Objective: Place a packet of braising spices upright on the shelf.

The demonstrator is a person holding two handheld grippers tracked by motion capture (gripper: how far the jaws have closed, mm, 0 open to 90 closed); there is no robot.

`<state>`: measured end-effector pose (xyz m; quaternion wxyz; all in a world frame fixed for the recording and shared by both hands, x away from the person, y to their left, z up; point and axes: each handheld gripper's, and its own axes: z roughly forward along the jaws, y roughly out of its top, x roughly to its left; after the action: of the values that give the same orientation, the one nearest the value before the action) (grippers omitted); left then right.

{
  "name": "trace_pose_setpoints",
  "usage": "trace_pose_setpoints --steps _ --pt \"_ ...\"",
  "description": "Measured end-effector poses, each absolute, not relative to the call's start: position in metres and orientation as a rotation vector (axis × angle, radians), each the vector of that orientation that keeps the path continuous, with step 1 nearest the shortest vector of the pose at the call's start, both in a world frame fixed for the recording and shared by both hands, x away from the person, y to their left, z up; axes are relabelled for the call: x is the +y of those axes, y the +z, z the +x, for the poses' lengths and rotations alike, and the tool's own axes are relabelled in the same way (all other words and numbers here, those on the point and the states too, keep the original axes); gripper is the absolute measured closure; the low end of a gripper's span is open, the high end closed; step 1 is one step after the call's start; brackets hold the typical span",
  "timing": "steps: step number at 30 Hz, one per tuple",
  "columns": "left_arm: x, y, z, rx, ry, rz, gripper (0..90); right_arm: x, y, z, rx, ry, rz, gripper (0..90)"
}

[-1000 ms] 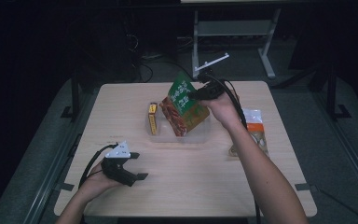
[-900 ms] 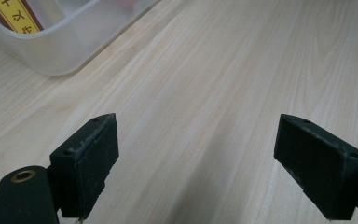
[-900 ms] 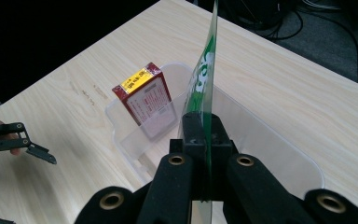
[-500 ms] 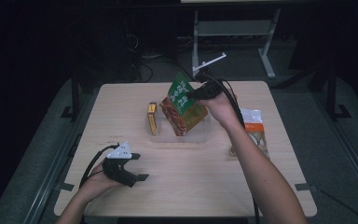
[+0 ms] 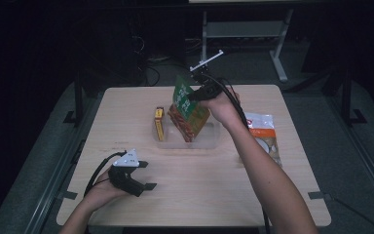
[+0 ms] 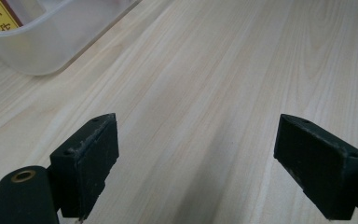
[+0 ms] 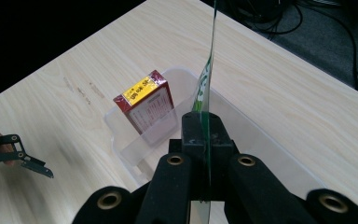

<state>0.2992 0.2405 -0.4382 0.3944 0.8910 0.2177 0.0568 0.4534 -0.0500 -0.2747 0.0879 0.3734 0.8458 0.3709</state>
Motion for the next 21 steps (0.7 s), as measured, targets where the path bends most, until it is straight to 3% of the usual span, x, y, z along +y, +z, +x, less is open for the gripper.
trace_pose_setpoints --steps 21 --pt "0.236 -0.440 0.298 0.533 0.125 2.272 13.3 -0.025 -0.274 0.472 2.547 1.068 1.099 89.4"
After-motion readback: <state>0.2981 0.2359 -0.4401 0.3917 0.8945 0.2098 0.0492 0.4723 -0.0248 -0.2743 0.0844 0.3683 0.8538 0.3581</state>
